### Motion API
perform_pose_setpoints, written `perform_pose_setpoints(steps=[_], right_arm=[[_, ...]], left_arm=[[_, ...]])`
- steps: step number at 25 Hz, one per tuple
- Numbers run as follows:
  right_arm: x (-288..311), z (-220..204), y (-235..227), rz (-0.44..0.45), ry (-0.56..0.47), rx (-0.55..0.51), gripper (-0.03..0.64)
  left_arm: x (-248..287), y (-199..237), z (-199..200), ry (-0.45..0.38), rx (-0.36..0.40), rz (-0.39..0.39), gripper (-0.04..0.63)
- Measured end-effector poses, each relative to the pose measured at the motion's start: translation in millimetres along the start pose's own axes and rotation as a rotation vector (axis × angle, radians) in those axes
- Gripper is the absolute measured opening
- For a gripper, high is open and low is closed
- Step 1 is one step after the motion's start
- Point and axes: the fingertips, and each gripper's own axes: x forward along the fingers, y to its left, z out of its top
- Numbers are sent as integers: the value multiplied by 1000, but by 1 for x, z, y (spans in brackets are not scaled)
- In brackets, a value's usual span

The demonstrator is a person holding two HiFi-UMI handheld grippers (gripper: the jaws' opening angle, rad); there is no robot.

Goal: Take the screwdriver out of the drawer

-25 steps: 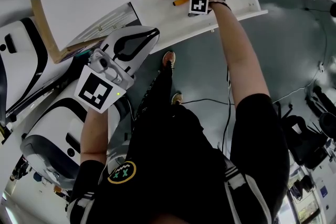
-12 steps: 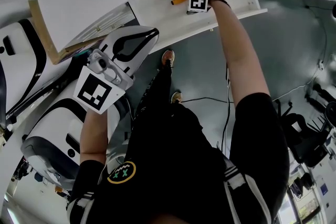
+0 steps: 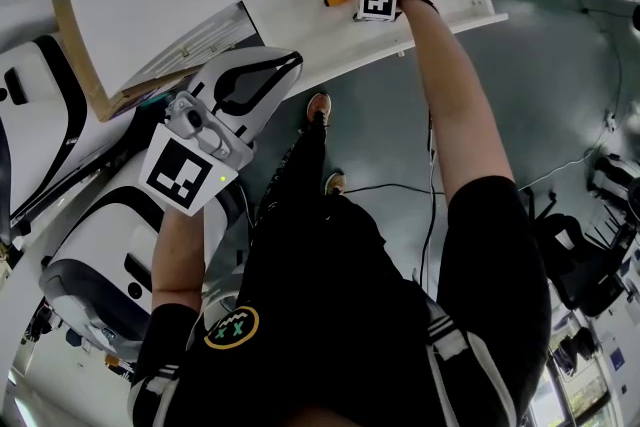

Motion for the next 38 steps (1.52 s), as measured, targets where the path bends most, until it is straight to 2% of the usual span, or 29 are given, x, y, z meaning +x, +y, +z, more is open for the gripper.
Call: perform_pose_setpoints(steps=[14, 19, 21, 31, 38], right_arm=[[-1, 2, 6, 4, -13, -3, 306], [-3, 1, 8, 1, -21, 0, 205], [-4, 1, 7, -12, -21, 3, 106], [-7, 2, 7, -61, -41, 18, 101], [-25, 9, 2, -106, -99, 55, 98]], left_arm=[[0, -4, 0, 1, 2, -5, 20], [2, -6, 1, -1, 5, -7, 20], [2, -6, 2, -2, 7, -8, 20], [7, -11, 3, 4, 13, -14, 20], [13, -7, 3, -1, 27, 0, 20]])
